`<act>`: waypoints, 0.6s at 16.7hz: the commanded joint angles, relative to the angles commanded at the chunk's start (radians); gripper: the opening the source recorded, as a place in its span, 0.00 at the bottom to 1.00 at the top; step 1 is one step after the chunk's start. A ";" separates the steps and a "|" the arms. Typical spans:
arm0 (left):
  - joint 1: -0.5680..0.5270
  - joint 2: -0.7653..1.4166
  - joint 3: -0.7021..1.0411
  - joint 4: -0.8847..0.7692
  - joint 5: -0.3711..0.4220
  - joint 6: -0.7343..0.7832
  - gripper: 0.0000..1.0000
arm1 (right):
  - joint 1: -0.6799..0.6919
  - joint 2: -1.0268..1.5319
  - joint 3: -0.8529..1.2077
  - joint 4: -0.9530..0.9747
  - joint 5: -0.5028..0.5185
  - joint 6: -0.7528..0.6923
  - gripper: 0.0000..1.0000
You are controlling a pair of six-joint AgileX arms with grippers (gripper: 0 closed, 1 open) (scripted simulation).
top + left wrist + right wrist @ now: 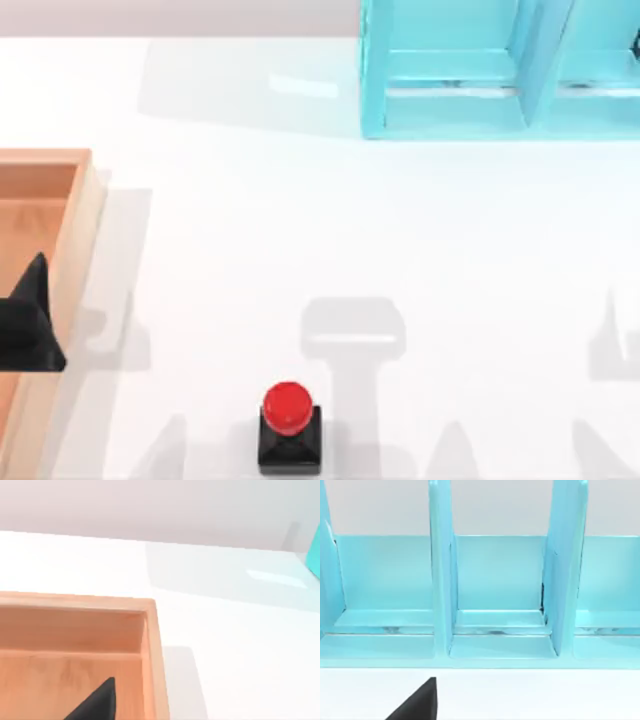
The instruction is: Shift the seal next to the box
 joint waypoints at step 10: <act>-0.433 0.849 0.693 -0.619 -0.009 -0.429 1.00 | 0.000 0.000 0.000 0.000 0.000 0.000 1.00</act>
